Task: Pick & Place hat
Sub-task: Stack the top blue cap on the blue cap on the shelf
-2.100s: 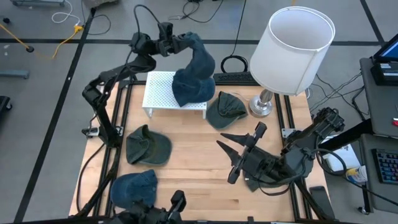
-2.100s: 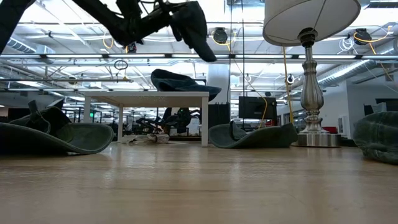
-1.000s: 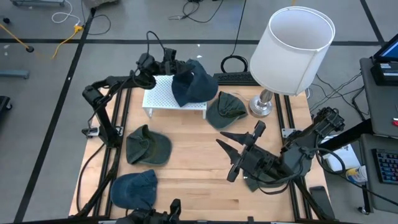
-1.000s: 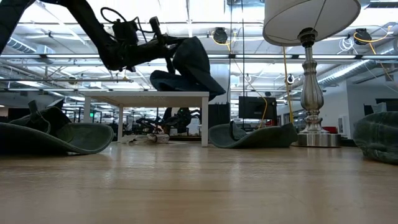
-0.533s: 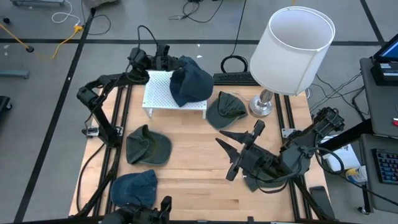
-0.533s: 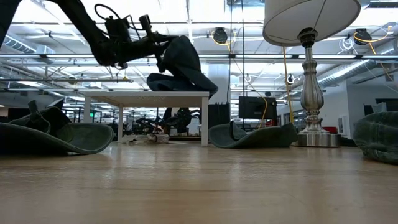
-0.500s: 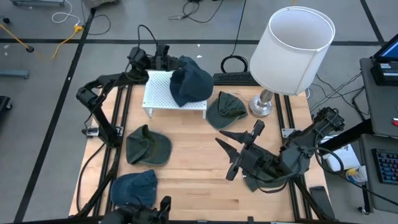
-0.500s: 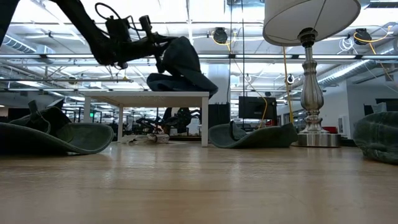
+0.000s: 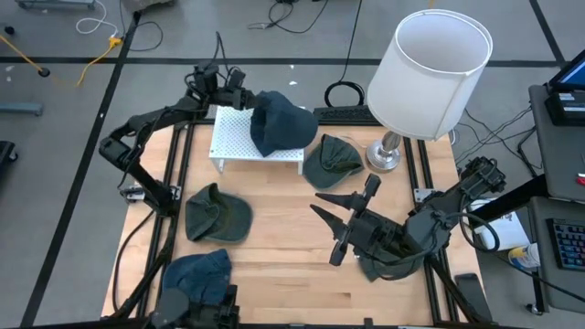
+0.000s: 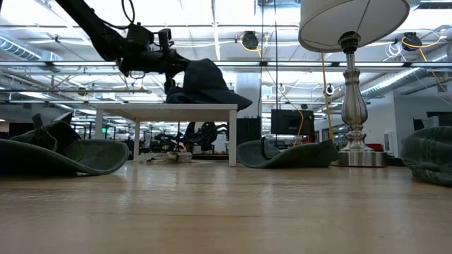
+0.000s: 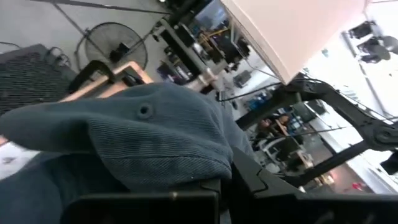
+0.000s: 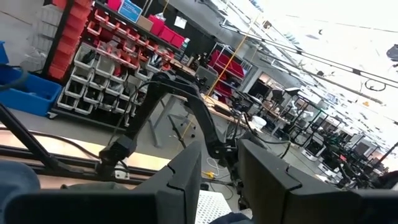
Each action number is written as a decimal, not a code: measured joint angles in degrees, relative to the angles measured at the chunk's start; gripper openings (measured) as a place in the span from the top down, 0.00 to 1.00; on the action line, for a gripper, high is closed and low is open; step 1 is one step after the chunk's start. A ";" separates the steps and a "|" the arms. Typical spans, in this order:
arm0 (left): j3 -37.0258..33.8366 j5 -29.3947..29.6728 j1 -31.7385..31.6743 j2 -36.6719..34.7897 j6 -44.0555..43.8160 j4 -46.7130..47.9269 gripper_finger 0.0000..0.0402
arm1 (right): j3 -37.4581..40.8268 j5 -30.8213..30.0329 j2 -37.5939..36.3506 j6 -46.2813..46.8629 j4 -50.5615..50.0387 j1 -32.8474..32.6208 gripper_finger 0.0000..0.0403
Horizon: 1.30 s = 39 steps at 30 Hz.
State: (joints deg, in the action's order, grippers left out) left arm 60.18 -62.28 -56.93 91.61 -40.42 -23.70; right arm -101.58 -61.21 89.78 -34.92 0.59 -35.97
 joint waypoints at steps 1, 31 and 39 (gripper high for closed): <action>0.02 0.04 -0.46 -0.13 0.30 1.16 1.00 | 0.00 0.00 0.00 0.02 -0.03 0.00 0.75; 0.00 6.55 -3.25 -2.19 8.78 28.73 0.92 | 0.00 1.55 0.00 4.92 -2.61 -0.11 0.75; 0.00 5.40 -5.42 -2.19 6.20 29.59 0.76 | 0.00 3.26 0.00 4.92 -2.59 -0.11 0.75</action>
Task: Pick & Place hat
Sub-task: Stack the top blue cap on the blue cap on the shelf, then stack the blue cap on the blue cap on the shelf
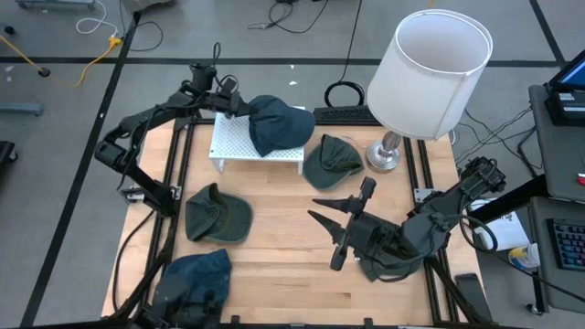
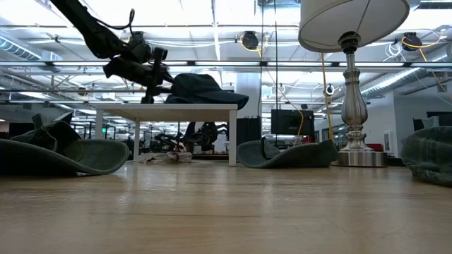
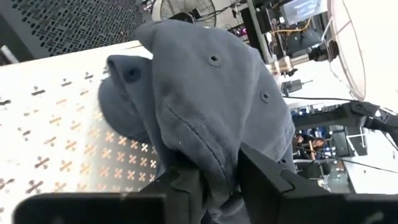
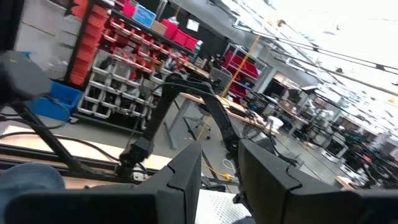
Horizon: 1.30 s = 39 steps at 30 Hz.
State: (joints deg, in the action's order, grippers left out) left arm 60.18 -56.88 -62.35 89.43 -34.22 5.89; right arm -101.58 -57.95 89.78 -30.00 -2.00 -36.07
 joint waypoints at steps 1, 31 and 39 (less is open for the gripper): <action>0.00 0.00 -0.20 0.00 0.00 0.65 0.74 | 0.00 0.04 0.00 0.00 -0.02 0.00 0.75; -0.02 7.22 -4.98 -18.04 11.16 22.90 0.21 | 0.00 4.33 0.00 0.85 -0.02 0.39 0.75; -0.04 10.70 -4.25 -27.88 17.68 35.50 0.27 | 0.01 7.36 0.00 1.09 0.00 0.73 0.75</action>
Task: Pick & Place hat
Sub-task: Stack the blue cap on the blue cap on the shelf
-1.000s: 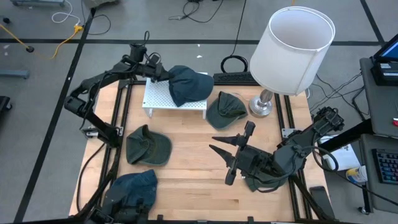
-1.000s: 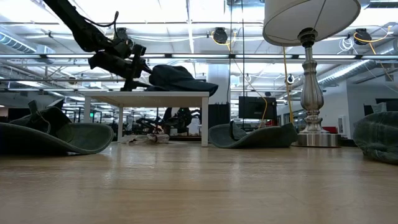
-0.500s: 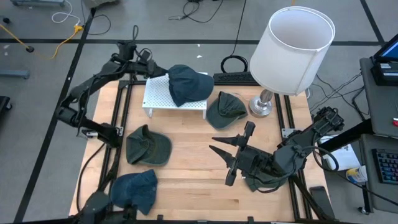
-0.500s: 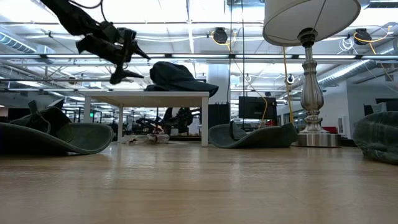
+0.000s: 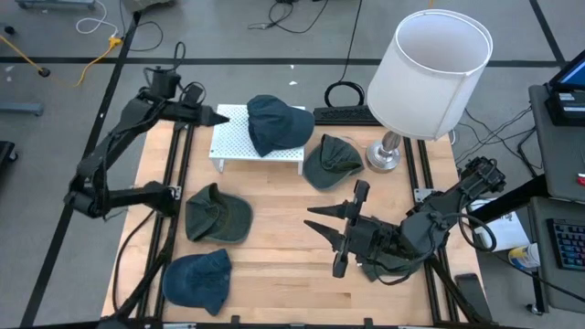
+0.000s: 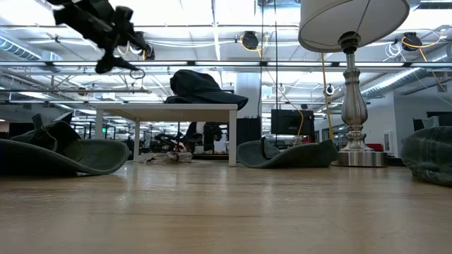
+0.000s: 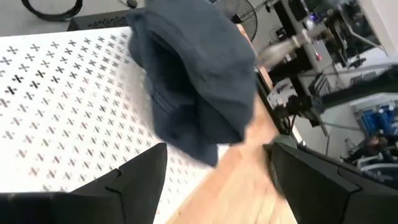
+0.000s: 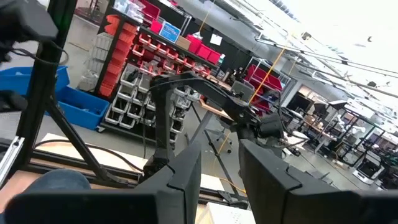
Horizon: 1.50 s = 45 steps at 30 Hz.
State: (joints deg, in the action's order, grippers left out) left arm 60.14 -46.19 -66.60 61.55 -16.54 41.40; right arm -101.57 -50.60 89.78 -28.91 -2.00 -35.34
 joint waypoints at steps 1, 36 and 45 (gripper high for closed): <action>0.00 0.09 0.13 -1.33 0.31 1.20 0.28 | 0.00 0.15 0.00 0.20 0.00 0.03 0.75; 6.49 29.80 55.67 -13.38 -28.19 34.96 0.31 | 0.01 12.06 0.04 4.29 -5.65 -1.95 0.75; 11.98 34.27 73.64 -1.30 -37.60 35.00 0.31 | 0.01 11.81 0.04 4.27 -6.45 -5.33 0.75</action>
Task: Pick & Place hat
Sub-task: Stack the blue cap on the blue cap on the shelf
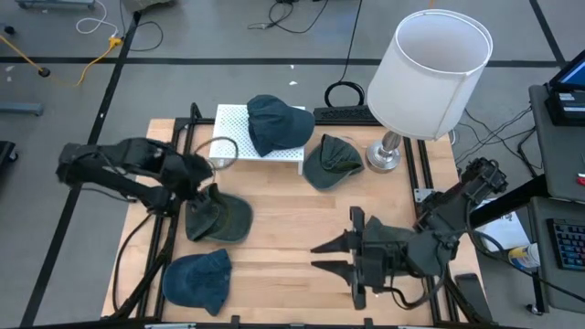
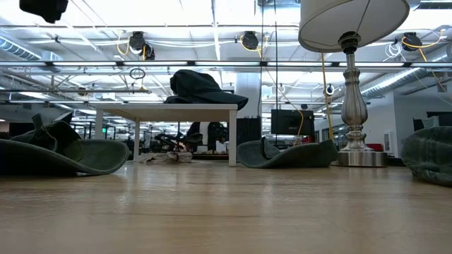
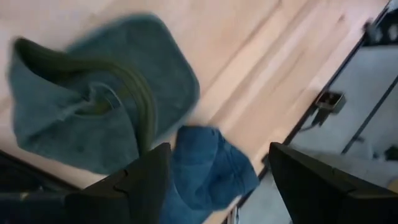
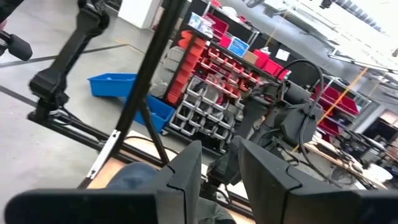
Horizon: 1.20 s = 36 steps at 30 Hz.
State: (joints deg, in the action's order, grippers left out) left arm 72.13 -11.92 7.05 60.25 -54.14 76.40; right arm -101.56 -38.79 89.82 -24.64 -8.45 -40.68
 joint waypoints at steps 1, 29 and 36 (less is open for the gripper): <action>0.44 0.02 1.79 1.29 -0.94 0.07 0.31 | 0.00 0.00 0.00 0.00 -0.02 -0.32 0.75; 6.31 4.42 45.09 20.17 -55.85 -6.46 0.32 | 0.00 0.02 0.00 5.22 -0.02 -5.26 0.75; 6.31 4.93 50.12 25.58 -62.46 -5.52 0.37 | 0.00 0.07 0.00 6.21 -1.90 -5.21 0.75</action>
State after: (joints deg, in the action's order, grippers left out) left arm 78.43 -7.00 57.17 85.83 -116.59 70.88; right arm -101.56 -38.71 89.82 -18.44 -10.35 -45.89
